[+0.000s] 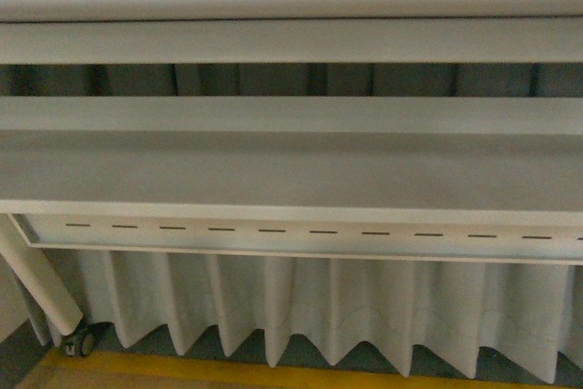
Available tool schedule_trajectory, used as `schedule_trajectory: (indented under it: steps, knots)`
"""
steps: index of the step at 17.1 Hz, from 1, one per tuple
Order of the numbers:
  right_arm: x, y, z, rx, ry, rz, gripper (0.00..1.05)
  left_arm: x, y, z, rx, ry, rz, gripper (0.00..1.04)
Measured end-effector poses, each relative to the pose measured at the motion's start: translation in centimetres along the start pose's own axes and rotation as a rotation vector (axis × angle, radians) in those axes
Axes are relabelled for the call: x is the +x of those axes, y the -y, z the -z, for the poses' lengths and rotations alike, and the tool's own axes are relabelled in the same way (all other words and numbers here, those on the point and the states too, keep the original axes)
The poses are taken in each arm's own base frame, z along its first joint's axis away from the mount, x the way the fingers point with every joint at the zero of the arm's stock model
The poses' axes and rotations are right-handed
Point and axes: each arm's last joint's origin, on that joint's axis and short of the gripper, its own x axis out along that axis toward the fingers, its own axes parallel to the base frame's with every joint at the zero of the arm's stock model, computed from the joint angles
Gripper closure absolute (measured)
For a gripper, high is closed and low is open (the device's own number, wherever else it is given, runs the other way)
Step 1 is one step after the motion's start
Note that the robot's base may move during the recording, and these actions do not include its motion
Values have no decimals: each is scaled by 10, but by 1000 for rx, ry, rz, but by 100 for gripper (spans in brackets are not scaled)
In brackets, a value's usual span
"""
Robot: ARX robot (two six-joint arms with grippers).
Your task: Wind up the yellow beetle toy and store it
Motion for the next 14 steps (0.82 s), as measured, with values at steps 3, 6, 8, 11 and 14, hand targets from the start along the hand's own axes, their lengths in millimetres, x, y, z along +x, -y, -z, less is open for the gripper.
schedule_trajectory:
  steps: [3,6,8,11,14]
  knots:
    - [0,0,0,0,0,0,7,0,0,0,0,4,1,7]
    - [0,0,0,0,2,0,7,0,0,-1,0,5,1,7]
    - [0,0,0,0,2,0,7,0,0,-1,0,6,1,7]
    - [0,0,0,0,2,0,7,0,0,-1,0,6,1,7]
    - [0,0,0,0,2,0,7,0,0,-1,0,6,1,7]
